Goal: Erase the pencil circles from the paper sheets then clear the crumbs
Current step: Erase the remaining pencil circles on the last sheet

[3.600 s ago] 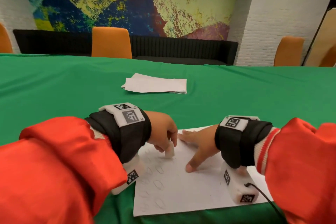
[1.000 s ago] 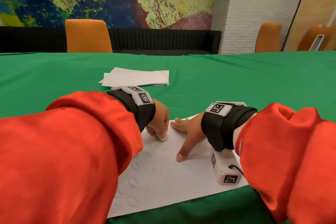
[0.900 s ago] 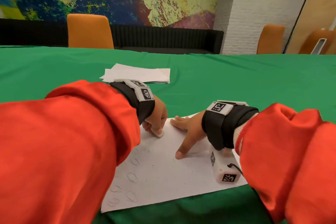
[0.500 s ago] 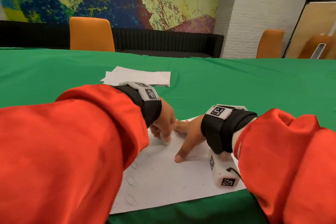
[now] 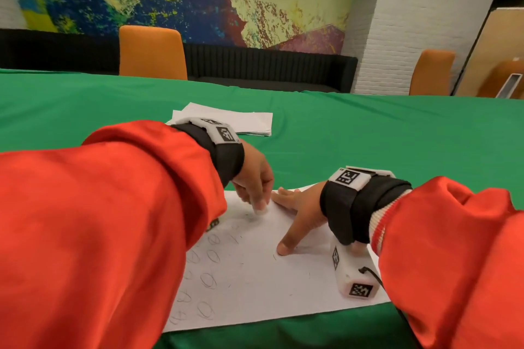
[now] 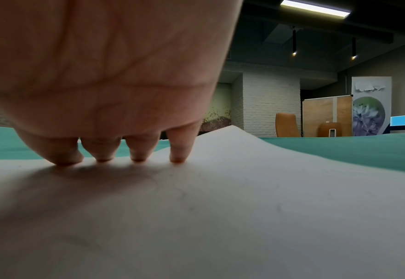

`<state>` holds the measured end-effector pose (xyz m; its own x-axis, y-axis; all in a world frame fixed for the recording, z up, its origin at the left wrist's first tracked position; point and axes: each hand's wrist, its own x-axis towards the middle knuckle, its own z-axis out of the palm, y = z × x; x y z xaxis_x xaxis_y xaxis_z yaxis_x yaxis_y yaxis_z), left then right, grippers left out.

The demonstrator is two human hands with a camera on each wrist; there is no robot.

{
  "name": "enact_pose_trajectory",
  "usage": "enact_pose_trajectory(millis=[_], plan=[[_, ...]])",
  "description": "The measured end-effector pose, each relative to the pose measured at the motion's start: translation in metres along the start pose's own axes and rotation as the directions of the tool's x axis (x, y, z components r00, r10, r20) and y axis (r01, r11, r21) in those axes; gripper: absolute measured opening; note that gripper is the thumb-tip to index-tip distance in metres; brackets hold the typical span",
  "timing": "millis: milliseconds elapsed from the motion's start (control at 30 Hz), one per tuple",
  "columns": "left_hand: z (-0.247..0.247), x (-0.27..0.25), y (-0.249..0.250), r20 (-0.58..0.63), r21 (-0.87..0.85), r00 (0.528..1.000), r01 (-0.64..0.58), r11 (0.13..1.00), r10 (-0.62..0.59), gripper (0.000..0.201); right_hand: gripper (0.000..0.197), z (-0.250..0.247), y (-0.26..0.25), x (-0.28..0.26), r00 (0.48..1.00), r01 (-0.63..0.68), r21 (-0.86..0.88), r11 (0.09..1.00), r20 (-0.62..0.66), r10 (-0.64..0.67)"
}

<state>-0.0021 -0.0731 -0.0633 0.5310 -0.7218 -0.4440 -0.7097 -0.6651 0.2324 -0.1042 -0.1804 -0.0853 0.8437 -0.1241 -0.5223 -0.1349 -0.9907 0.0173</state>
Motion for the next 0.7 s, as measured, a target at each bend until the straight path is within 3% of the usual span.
enact_pose_trajectory(millis=[100,200,300,367,433,567,700], plan=[[0.008,0.006,0.006,0.028,0.051,1.000,-0.014,0.999,0.013,0.020,0.113,0.000,-0.001,-0.001,1.000,-0.002,-0.020,1.000,0.002,0.002],[0.006,0.008,-0.005,0.069,0.060,0.996,0.049,0.997,-0.053,0.020,0.111,-0.001,-0.003,-0.003,1.000,-0.005,-0.022,1.000,-0.005,0.005],[0.000,0.006,-0.015,0.064,0.072,0.992,0.100,0.992,-0.105,0.004,0.110,-0.001,-0.004,-0.003,1.000,-0.008,-0.020,1.000,-0.006,0.008],[-0.002,0.004,-0.016,0.047,0.083,0.993,0.107,0.991,-0.111,0.016,0.110,0.000,-0.003,-0.002,1.000,-0.009,-0.013,1.000,-0.007,0.009],[-0.003,0.004,-0.015,0.040,0.031,0.996,0.081,0.996,-0.083,0.005,0.111,-0.001,-0.003,-0.002,1.000,-0.010,-0.015,1.000,-0.006,0.010],[0.004,0.002,0.006,0.040,-0.084,0.999,0.021,0.996,-0.018,0.020,0.112,0.000,-0.004,-0.002,1.000,-0.009,-0.019,1.000,-0.006,0.009],[0.000,-0.010,-0.003,0.119,-0.030,0.987,0.110,0.994,-0.105,0.018,0.109,0.001,-0.005,-0.002,1.000,-0.012,-0.020,1.000,-0.017,0.011]])
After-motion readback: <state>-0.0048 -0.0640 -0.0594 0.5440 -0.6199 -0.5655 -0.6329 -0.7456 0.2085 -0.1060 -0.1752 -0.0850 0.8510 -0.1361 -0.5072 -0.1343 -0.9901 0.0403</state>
